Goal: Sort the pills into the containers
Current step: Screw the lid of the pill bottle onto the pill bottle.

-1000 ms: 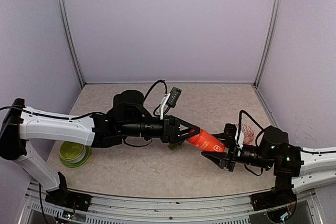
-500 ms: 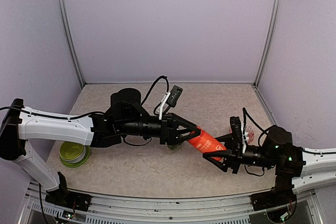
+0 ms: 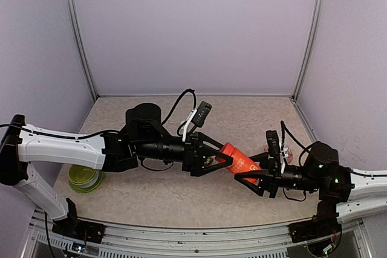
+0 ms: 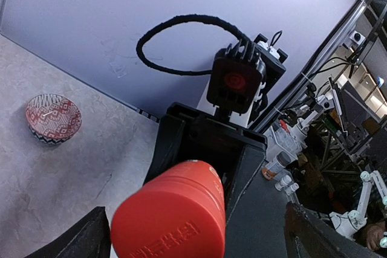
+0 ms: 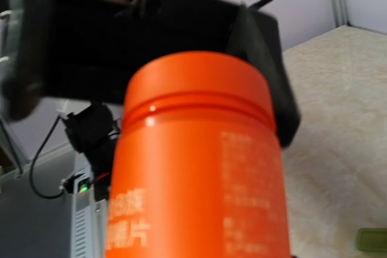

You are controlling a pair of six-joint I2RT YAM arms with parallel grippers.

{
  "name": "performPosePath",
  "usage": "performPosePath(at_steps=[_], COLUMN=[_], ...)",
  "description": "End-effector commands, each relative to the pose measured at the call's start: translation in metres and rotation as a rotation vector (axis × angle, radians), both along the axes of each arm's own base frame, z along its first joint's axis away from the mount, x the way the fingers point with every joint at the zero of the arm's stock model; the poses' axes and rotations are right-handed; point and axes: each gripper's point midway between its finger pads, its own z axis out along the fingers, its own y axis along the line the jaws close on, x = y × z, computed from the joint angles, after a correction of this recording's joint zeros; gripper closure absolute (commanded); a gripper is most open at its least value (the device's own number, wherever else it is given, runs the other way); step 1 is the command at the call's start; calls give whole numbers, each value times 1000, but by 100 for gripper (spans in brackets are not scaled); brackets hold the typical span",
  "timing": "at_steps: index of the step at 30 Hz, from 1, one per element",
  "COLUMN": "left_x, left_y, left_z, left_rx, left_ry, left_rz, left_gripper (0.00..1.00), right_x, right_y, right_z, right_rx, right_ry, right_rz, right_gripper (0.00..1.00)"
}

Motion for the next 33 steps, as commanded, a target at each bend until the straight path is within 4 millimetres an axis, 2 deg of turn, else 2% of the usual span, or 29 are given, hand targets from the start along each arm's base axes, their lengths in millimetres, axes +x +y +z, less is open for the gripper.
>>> performPosePath(at_steps=[1, 6, 11, 18, 21, 30, 33], left_x=[-1, 13, 14, 18, 19, 22, 20], left_y=[7, 10, 5, 1, 0, -2, -2], left_z=[12, 2, -9, -23, -27, -24, -19], left_rx=[-21, 27, 61, 95, 108, 94, 70], left_ry=[70, 128, 169, 220, 228, 231, 219], left_rz=[-1, 76, 58, 47, 45, 36, 21], left_gripper=[1, 1, 3, 17, 28, 45, 46], right_x=[9, 19, 23, 26, 30, 35, 35], right_y=[-3, -1, 7, 8, 4, 2, 2], right_z=[22, 9, -1, -2, -3, -7, -6], right_rx=[-21, -136, -217, -247, -271, -292, -263], right_ry=[-116, -207, -259, -314, -334, -358, -336], right_rz=[-56, -92, -81, -88, -114, -138, -146], right_gripper=[100, 100, 100, 100, 100, 100, 100])
